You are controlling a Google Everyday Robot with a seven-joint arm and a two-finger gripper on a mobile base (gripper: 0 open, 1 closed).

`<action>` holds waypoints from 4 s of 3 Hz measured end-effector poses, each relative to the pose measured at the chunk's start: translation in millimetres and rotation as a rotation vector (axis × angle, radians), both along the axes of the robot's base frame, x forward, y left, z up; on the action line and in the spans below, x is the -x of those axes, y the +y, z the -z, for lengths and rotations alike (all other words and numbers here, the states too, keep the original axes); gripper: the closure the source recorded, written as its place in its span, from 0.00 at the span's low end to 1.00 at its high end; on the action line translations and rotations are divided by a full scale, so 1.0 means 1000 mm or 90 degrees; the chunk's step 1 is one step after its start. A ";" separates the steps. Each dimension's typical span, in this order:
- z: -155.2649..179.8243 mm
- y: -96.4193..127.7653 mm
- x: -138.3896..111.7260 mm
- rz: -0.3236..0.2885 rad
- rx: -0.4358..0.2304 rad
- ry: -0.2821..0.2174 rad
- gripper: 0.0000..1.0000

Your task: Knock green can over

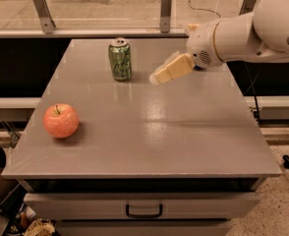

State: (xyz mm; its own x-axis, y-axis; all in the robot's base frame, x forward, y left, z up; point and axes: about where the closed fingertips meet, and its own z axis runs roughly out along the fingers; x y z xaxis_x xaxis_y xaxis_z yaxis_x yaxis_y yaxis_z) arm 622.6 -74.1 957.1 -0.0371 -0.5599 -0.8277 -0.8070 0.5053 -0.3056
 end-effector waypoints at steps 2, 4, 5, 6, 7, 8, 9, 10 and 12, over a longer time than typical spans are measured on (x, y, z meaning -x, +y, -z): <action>0.014 0.015 -0.017 -0.015 -0.025 0.019 0.00; 0.043 0.057 -0.061 -0.056 -0.109 0.033 0.00; 0.050 0.079 -0.081 -0.067 -0.140 0.022 0.00; 0.052 0.097 -0.097 -0.070 -0.160 0.009 0.00; 0.057 0.112 -0.107 -0.073 -0.176 0.004 0.00; 0.067 0.124 -0.112 -0.073 -0.197 0.004 0.00; 0.081 0.129 -0.113 -0.070 -0.213 0.003 0.15; 0.080 0.132 -0.112 -0.073 -0.213 0.004 0.38; 0.081 0.138 -0.111 -0.078 -0.213 0.006 0.85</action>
Offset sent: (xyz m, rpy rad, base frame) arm 0.0437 0.0318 -0.0343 0.1010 0.0756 0.0491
